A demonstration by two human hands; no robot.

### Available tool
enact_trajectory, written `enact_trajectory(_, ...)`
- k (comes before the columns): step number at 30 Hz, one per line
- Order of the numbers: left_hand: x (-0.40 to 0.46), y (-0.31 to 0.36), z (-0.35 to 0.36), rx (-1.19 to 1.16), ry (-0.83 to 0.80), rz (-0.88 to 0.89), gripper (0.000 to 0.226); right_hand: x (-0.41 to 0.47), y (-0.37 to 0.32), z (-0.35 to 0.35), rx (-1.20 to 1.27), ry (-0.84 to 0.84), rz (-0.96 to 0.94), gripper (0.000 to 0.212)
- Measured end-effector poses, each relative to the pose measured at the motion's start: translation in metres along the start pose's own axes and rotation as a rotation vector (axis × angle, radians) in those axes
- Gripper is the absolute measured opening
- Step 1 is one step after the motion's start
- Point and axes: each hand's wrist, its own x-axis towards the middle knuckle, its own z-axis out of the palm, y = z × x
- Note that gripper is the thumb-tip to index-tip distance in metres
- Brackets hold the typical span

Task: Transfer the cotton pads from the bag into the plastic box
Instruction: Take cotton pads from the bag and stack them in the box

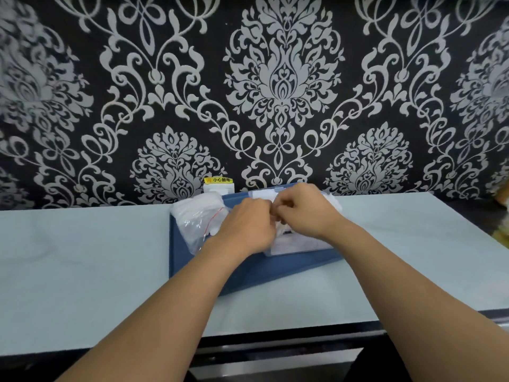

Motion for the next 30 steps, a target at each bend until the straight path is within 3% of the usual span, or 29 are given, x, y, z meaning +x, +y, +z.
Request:
enact_trajectory(3, -0.006, -0.015, -0.029, -0.302, 0.302, 0.041, 0.027, -0.005, -0.025, 0.001, 0.178, 0.109, -0.082, 0.029)
enact_trajectory(5, -0.009, -0.035, -0.051, -0.449, 0.529, -0.015, 0.031, -0.008, -0.04, 0.008, 0.308, 0.05, -0.085, 0.03)
enact_trajectory(7, -0.009, -0.066, -0.064, -0.48, 0.662, -0.121, 0.033, -0.007, -0.046, 0.022, 0.228, -0.064, -0.12, 0.022)
enact_trajectory(9, -0.009, -0.098, -0.065, -0.422, 0.565, -0.248, 0.048, -0.005, -0.051, 0.042, 0.029, -0.197, -0.184, 0.021)
enact_trajectory(11, -0.011, -0.119, -0.055, -0.433, 0.277, -0.345, 0.064, 0.001, -0.051, 0.063, -0.16, -0.294, -0.195, 0.023)
enact_trajectory(12, -0.012, -0.125, -0.049, -0.466, 0.142, -0.362, 0.062, 0.004, -0.051, 0.071, -0.222, -0.317, -0.162, 0.025)
enact_trajectory(14, -0.012, -0.133, -0.038, -0.509, -0.015, -0.331, 0.038, 0.01, -0.051, 0.08, -0.288, -0.322, -0.124, 0.027)
enact_trajectory(16, -0.01, -0.14, -0.036, -0.462, -0.011, -0.265, 0.025, 0.014, -0.054, 0.082, -0.283, -0.315, -0.099, 0.017)
enact_trajectory(21, -0.009, -0.149, -0.038, -0.433, -0.027, -0.233, 0.035, 0.016, -0.057, 0.075, -0.2, -0.244, -0.16, 0.01)
enact_trajectory(24, -0.015, -0.155, -0.039, -0.531, -0.063, -0.197, 0.046, 0.019, -0.046, 0.071, -0.086, -0.215, -0.153, 0.027)
enact_trajectory(27, -0.016, -0.159, -0.037, -0.623, -0.063, -0.223, 0.025, 0.021, -0.037, 0.069, 0.029, -0.245, -0.121, 0.035)
enact_trajectory(30, -0.012, -0.162, -0.035, -0.6, -0.022, -0.263, 0.02, 0.022, -0.034, 0.072, 0.06, -0.239, -0.173, 0.041)
